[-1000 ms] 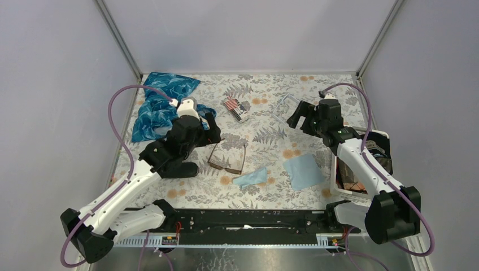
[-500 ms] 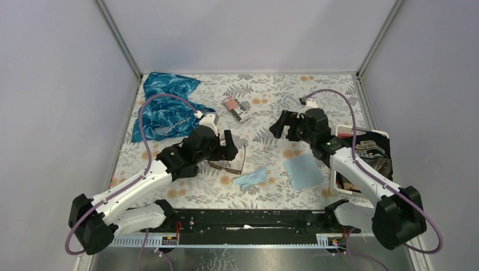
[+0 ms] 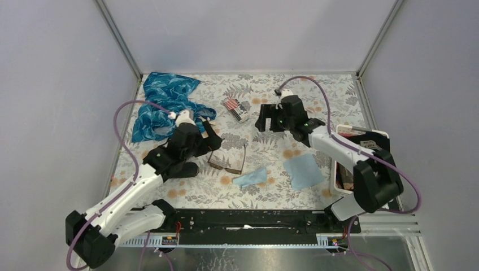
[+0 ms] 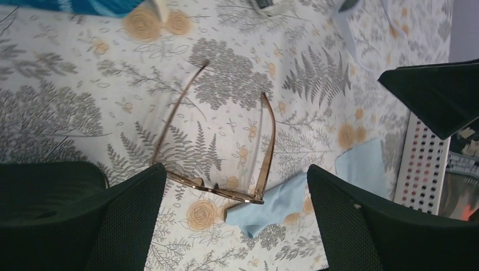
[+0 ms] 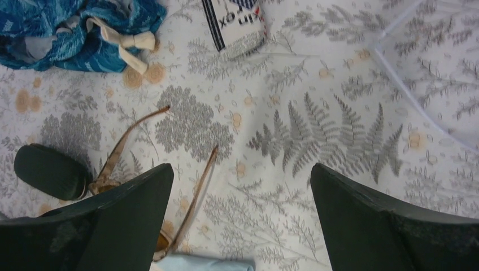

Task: Organize the sunglasses
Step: Pick up the sunglasses case from the center of the board.

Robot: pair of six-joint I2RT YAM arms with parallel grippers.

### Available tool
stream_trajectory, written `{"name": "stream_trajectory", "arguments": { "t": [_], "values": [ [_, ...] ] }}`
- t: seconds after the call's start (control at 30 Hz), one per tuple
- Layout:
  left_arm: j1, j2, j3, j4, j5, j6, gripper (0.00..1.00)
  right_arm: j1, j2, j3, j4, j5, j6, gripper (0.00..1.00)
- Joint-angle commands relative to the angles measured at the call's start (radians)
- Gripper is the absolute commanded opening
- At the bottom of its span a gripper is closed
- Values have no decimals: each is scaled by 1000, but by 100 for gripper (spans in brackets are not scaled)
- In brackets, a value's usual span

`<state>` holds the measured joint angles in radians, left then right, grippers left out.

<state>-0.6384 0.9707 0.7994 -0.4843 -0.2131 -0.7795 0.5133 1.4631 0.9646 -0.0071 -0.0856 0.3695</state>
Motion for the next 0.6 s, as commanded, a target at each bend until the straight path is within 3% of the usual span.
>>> {"name": "stream_trajectory", "arguments": {
  "t": [0.0,0.07,0.23,0.4,0.57],
  "values": [
    [68,-52,-84,40,41,-117,99,26,117,184,-16,55,-78,100],
    [80,-47,-77,35,47,-117,99,27,187,270,-43,79,-65,100],
    [82,-33,-30,-53,-69,-110,99,27,473,633,-297,118,-140,100],
    [82,-70,-39,-73,-85,-142,99,28,685,838,-355,112,-171,100],
    [82,-87,-54,-87,-58,-135,99,31,799,971,-368,53,-176,100]
  ]
}}
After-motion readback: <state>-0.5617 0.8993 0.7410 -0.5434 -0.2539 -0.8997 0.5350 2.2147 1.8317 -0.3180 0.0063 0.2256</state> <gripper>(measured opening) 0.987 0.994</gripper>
